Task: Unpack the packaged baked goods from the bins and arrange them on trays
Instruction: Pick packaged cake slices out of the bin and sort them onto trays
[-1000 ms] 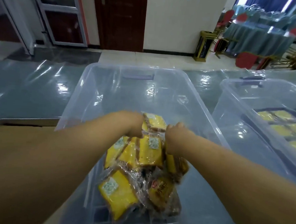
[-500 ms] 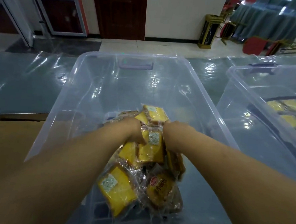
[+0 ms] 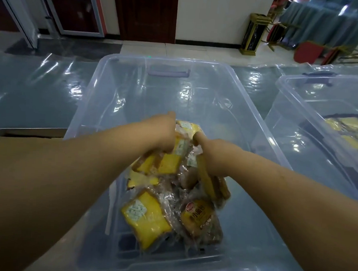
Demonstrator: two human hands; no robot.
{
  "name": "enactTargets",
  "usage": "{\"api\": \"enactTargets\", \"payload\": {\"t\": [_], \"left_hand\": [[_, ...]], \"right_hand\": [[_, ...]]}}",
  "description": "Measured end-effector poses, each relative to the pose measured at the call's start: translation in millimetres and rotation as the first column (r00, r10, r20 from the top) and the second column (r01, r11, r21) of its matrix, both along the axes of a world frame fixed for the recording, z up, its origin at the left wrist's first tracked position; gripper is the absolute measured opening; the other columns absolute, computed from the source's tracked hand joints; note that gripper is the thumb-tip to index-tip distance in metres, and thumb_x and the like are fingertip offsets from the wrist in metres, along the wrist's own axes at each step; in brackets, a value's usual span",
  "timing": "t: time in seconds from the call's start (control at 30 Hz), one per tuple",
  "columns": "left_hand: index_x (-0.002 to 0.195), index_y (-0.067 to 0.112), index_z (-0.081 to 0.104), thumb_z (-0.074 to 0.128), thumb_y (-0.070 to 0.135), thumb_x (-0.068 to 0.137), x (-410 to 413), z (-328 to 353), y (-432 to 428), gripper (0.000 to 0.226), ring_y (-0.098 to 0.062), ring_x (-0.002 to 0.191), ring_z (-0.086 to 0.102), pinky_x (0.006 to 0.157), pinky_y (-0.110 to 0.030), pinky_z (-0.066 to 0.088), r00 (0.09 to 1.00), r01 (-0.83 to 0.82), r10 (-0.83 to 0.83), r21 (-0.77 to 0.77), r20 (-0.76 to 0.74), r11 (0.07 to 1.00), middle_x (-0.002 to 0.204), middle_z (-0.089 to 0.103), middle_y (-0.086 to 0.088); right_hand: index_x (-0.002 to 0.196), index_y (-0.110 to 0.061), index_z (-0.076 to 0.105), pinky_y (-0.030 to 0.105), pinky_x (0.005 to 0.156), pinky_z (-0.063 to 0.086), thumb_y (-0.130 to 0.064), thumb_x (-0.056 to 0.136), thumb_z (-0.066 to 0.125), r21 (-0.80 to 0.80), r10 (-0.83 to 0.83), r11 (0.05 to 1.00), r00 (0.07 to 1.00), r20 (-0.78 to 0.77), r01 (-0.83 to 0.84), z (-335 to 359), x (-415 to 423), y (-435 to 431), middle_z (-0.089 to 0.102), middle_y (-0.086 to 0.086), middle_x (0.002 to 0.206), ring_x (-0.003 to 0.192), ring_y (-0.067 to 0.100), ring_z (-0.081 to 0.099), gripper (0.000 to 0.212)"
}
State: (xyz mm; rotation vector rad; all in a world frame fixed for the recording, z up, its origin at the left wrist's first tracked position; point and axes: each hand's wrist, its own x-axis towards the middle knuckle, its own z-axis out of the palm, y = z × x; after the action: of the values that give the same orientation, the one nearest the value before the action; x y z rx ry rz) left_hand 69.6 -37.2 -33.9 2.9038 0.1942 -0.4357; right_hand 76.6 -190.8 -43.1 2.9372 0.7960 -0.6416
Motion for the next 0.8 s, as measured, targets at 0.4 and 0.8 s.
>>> {"api": "enactTargets", "payload": {"t": [0.4, 0.8], "left_hand": [[0.129, 0.038, 0.027, 0.061, 0.003, 0.079, -24.6, 0.3, 42.5, 0.07, -0.024, 0.065, 0.058, 0.05, -0.032, 0.044, 0.987, 0.127, -0.126, -0.004, 0.101, 0.992, 0.072, 0.052, -0.005], [0.128, 0.029, 0.034, 0.063, 0.008, 0.081, -23.5, 0.9, 38.7, 0.06, -0.021, 0.069, 0.054, 0.052, -0.03, 0.042, 0.985, 0.148, -0.146, -0.019, 0.09, 0.989, 0.079, 0.051, -0.004]], "right_hand": [[0.128, -0.013, 0.05, 0.037, 0.073, 0.046, -0.022, 0.087, 0.052, -0.322, 0.542, 0.779, 0.836, -0.085, -0.538, -7.7, -55.5, 10.9, 0.028, 0.018, 0.129, 0.089, 0.026, 0.042, 0.042], [0.146, -0.036, 0.01, 0.049, 0.083, 0.045, -0.041, 0.077, 0.066, -0.373, 0.607, 0.679, 0.769, -0.201, -0.633, -43.0, -68.2, 15.6, -0.005, 0.007, 0.14, 0.126, 0.046, 0.009, 0.089]]}}
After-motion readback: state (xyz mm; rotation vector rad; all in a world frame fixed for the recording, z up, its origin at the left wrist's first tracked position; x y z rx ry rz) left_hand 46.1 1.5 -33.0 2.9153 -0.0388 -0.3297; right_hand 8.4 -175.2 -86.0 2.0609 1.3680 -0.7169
